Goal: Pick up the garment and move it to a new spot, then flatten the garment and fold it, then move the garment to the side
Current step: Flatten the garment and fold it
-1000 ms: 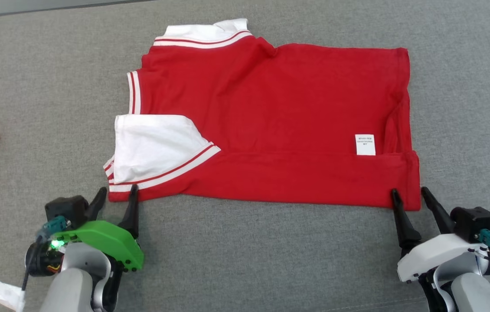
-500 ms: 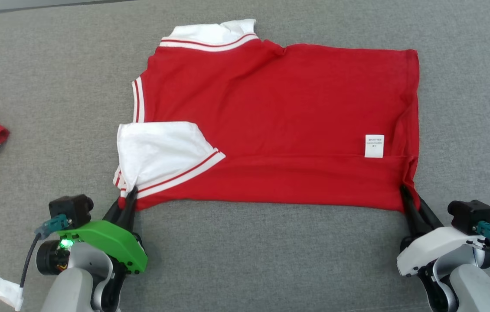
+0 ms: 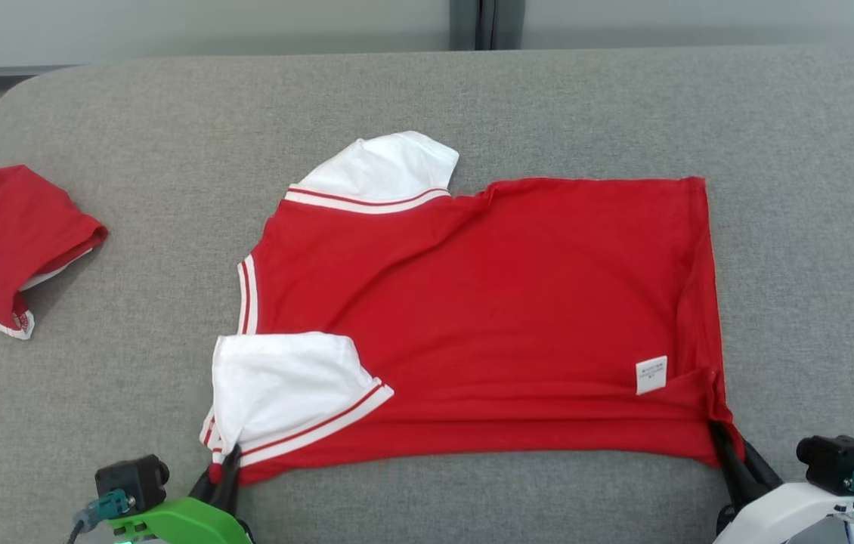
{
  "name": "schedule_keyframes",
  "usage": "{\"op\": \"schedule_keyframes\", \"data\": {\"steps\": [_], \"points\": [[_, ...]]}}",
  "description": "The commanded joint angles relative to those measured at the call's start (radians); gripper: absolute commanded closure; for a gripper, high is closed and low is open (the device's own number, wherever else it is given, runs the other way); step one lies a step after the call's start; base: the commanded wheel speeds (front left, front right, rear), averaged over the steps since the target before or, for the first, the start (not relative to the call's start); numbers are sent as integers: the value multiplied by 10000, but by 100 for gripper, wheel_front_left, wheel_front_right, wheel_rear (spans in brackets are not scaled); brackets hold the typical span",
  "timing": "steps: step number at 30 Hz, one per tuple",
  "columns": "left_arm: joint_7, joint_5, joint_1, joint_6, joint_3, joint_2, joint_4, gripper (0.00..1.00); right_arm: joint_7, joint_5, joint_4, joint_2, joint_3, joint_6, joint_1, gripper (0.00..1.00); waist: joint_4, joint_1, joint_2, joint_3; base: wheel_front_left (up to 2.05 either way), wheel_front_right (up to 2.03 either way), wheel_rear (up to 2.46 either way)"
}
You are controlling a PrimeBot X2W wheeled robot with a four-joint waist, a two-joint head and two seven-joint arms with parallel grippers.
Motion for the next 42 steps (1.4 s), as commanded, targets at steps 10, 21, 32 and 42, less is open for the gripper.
{"op": "schedule_keyframes", "data": {"steps": [10, 21, 32, 42], "points": [[-2110, 1477, -191, 1331, -2, 3, -1169, 0, -567, -1010, -1709, 409, -630, -13, 164, 0, -544, 0, 0, -338, 0, 0, 0], [-2709, 2473, -368, 1992, -72, 318, -2884, 0, 159, -1884, -4348, 668, -1048, -11, -225, 0, -943, 0, 0, -481, 0, 0, 0], [-1915, 2326, -1180, 1756, -222, 608, -3291, 0, 547, -1910, -4857, 809, -1104, -11, -215, 0, -985, 0, 0, 47, 0, 0, 0], [136, 1975, -6283, 13, -1209, 762, -657, 0, 516, -1859, -4998, 773, -885, -11, -1026, 0, -1525, 0, 0, 1837, 0, 0, 0]]}}
